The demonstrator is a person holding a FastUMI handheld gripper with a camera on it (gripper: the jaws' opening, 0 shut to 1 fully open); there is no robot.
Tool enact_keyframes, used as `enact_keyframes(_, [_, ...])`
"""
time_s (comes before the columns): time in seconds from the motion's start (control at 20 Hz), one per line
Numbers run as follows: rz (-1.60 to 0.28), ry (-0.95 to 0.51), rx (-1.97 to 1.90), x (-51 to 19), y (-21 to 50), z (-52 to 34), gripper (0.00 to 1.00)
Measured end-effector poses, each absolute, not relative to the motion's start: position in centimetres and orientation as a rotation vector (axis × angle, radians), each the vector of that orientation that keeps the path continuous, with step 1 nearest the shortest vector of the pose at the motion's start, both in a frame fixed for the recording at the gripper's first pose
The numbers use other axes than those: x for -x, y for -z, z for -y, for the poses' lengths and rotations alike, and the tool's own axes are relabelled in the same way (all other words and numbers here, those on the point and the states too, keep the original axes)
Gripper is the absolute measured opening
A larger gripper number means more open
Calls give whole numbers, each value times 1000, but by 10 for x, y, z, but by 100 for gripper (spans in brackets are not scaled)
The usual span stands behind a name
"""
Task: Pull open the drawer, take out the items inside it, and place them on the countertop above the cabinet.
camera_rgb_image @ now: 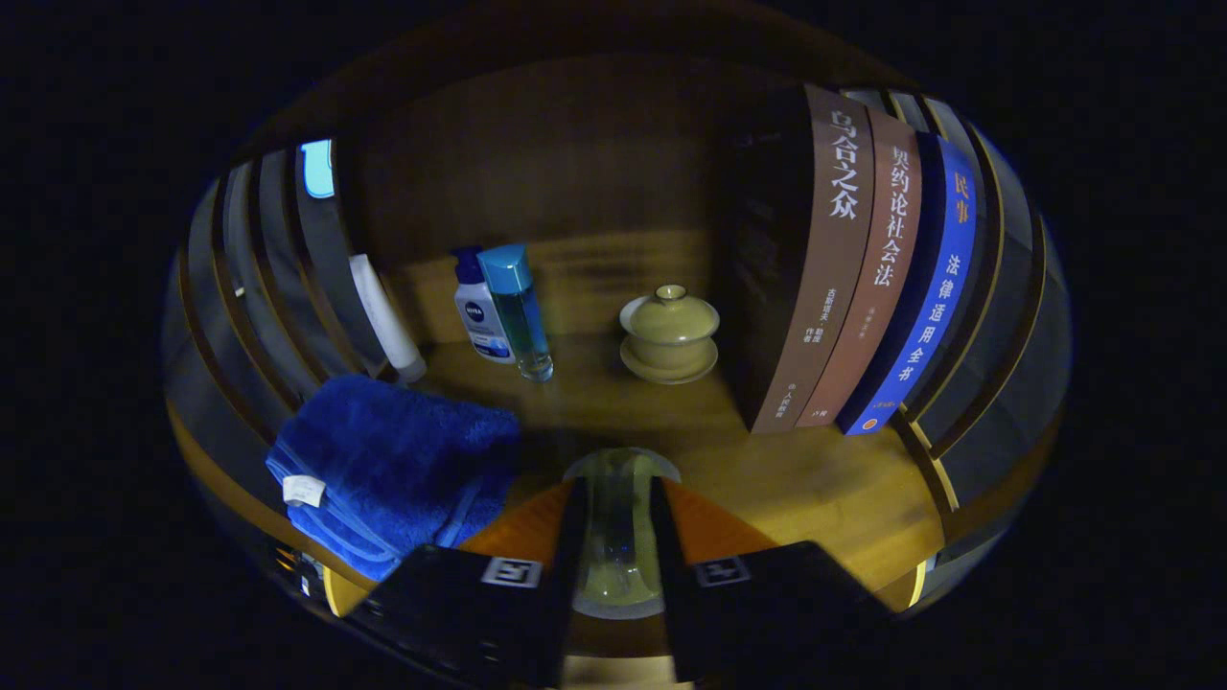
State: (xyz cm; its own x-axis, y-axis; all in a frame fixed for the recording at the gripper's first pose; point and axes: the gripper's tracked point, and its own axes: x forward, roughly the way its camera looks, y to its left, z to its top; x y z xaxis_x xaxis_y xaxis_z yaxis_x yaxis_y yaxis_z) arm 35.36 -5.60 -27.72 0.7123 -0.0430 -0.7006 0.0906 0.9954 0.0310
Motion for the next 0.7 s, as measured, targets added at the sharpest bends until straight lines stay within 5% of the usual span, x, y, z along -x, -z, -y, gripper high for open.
enact_keyframes(0.2, [-773,77,-65,-348,272,57,100])
enact_keyframes(0.7, [-574,57,-89,-248,205,44,100])
